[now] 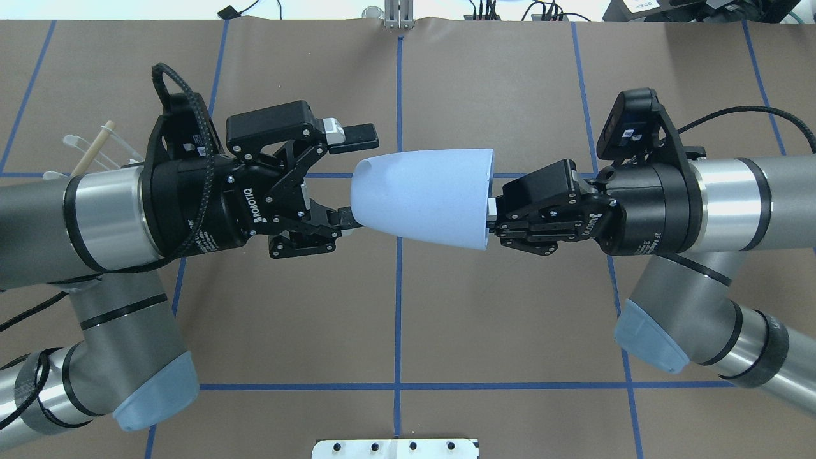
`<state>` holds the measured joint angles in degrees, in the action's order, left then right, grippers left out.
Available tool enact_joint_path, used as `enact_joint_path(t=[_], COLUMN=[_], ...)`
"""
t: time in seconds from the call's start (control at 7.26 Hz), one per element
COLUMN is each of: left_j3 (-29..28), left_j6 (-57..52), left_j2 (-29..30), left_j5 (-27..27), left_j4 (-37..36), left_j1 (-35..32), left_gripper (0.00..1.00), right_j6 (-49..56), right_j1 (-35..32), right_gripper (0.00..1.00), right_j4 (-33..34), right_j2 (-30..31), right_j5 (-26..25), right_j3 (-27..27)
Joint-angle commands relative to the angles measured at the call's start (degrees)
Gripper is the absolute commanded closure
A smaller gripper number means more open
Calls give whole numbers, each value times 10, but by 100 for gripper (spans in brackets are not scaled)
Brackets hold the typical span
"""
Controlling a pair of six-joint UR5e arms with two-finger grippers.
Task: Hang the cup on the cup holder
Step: 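Close the left gripper on the cup's open rim end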
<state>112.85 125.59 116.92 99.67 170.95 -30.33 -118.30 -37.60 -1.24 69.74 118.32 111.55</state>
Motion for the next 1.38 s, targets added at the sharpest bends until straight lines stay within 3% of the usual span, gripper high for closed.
enact_joint_path(t=[0.0, 1.24], left_j3=[0, 10], left_j6=[0, 0], left_j2=[1, 1], left_j5=[0, -15], left_j4=[0, 2], left_j1=[11, 17], left_gripper=[2, 2], right_j6=[1, 1], right_j1=[1, 2], right_gripper=[100, 100], right_j4=[0, 0], right_j2=[0, -1], right_j5=[-1, 0], right_j3=[1, 3])
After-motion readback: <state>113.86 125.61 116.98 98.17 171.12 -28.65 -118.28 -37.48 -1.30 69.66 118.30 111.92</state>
